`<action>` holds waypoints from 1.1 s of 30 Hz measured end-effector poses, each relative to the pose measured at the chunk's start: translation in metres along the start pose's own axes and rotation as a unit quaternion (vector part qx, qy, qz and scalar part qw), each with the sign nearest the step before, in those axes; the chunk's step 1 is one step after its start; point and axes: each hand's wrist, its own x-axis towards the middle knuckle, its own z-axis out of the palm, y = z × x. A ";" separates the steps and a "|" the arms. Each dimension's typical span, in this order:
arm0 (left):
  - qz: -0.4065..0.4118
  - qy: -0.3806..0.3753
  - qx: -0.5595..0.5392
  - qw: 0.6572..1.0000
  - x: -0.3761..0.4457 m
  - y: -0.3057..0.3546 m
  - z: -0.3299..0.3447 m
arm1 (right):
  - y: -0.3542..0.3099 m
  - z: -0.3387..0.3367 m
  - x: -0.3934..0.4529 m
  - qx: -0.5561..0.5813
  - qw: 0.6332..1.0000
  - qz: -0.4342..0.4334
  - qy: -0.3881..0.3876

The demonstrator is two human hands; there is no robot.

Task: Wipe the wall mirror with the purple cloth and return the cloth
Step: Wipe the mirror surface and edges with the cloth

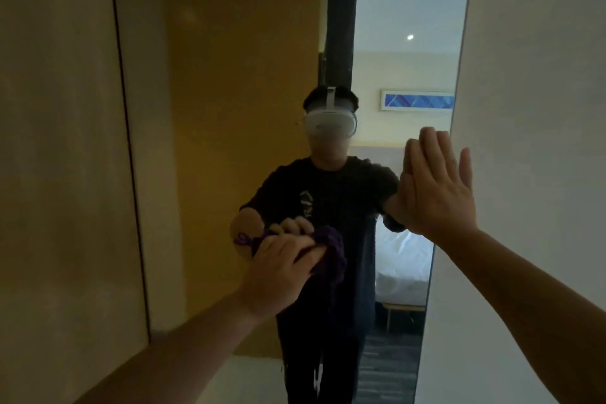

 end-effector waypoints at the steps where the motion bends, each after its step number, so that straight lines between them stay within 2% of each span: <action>1: -0.017 0.028 -0.002 0.999 0.028 -0.007 -0.004 | 0.005 0.002 0.000 -0.007 1.000 -0.008 -0.008; 5: -0.044 0.137 0.025 0.989 0.166 -0.051 -0.029 | 0.009 0.009 -0.001 0.003 1.000 -0.024 0.003; 7: -0.070 0.168 0.057 0.982 0.228 -0.069 -0.039 | 0.010 0.012 -0.002 0.009 0.999 -0.028 0.012; 9: -0.088 0.158 0.082 0.980 0.268 -0.079 -0.043 | 0.011 0.015 -0.001 0.015 0.999 -0.037 0.022; 11: -0.073 0.118 0.096 0.986 0.276 -0.077 -0.036 | 0.012 0.017 0.000 0.023 0.998 -0.045 0.038; 14: -0.021 0.095 0.101 0.990 0.238 -0.056 -0.017 | 0.014 0.019 -0.001 0.036 0.996 -0.052 0.066; 17: 0.041 0.078 0.076 0.993 0.161 -0.024 0.004 | 0.014 0.020 -0.002 0.044 0.995 -0.051 0.070; 23: 0.065 0.014 0.090 0.994 0.025 0.026 0.034 | 0.011 0.018 -0.002 0.043 0.996 -0.044 0.062; 28: 0.038 0.008 0.072 0.997 0.000 0.040 0.038 | 0.015 0.004 -0.001 0.066 0.996 -0.048 0.031; 33: 0.027 0.006 0.044 0.999 0.007 0.041 0.033 | 0.071 -0.006 0.004 0.072 0.994 0.086 -0.002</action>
